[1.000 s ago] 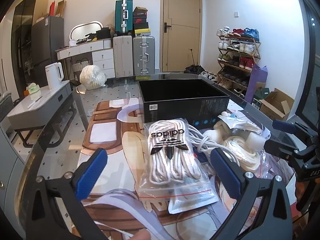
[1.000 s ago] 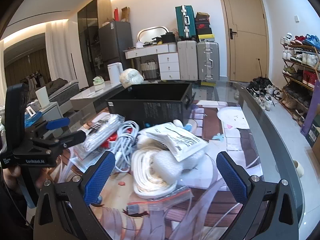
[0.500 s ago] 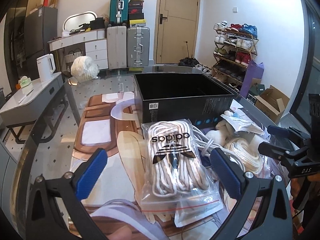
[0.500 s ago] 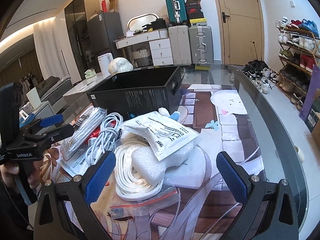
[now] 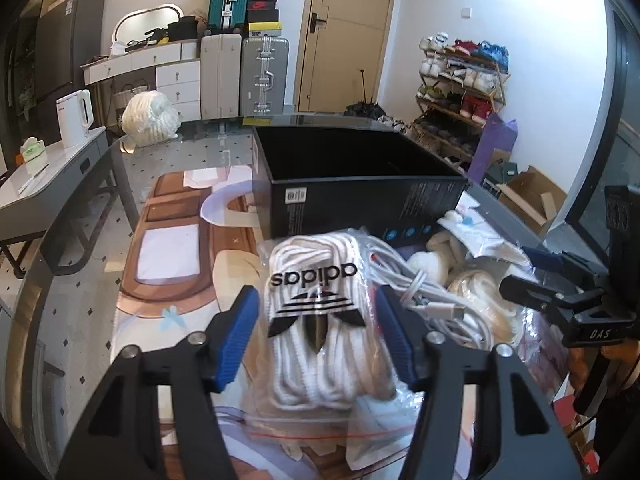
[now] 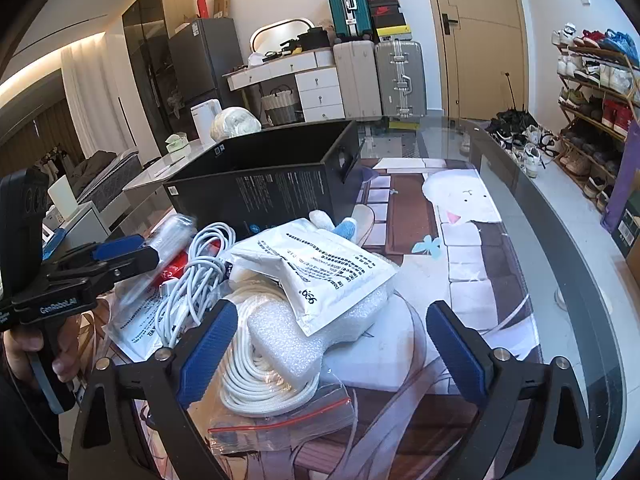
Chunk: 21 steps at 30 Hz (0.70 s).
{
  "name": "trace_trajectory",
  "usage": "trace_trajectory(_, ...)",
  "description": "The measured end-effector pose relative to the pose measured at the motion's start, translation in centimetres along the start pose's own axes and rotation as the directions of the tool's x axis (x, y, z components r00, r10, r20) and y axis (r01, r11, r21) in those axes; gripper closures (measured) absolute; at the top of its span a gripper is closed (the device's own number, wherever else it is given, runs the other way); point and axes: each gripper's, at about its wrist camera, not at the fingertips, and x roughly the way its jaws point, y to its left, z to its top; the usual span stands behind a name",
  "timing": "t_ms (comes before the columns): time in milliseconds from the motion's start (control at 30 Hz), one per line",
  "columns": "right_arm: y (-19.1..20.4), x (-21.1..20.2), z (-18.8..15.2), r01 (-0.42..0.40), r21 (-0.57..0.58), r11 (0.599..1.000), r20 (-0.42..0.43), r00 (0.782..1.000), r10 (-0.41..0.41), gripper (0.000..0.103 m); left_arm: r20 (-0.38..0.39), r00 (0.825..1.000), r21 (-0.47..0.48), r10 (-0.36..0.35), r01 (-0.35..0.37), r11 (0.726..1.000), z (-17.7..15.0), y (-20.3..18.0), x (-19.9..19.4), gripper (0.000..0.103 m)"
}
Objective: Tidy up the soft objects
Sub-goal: 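Grasp the adidas lace bag with the left gripper while the right gripper grasps the white foam block, then lift the lace bag and foam block and carry both toward the black box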
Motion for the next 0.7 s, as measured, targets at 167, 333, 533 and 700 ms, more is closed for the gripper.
trace_trajectory(167, -0.1, 0.5, 0.1, -0.013, 0.007, 1.000, -0.022, 1.000, 0.013, 0.025, 0.003, 1.000, 0.004, -0.019, 0.019, 1.000, 0.0, -0.1, -0.1, 0.055)
trace_trajectory(333, 0.6, 0.8, 0.2, -0.022, -0.020, 1.000, -0.013, 1.000, 0.022, 0.047, 0.008, 1.000, 0.012, -0.014, 0.014, 1.000, -0.1, -0.3, -0.2, 0.059)
trace_trajectory(533, 0.9, 0.1, -0.2, -0.014, -0.030, 0.999, 0.015, 1.000, 0.015, 0.053, 0.017, 1.000, 0.010, -0.015, 0.015, 1.000, -0.2, -0.4, -0.7, 0.064)
trace_trajectory(700, 0.9, -1.1, -0.6, -0.011, -0.027, 1.000, 0.033, 0.999, 0.011, 0.059, 0.019, 1.000, -0.002, -0.017, 0.017, 1.000, -0.4, -0.3, -1.0, 0.066)
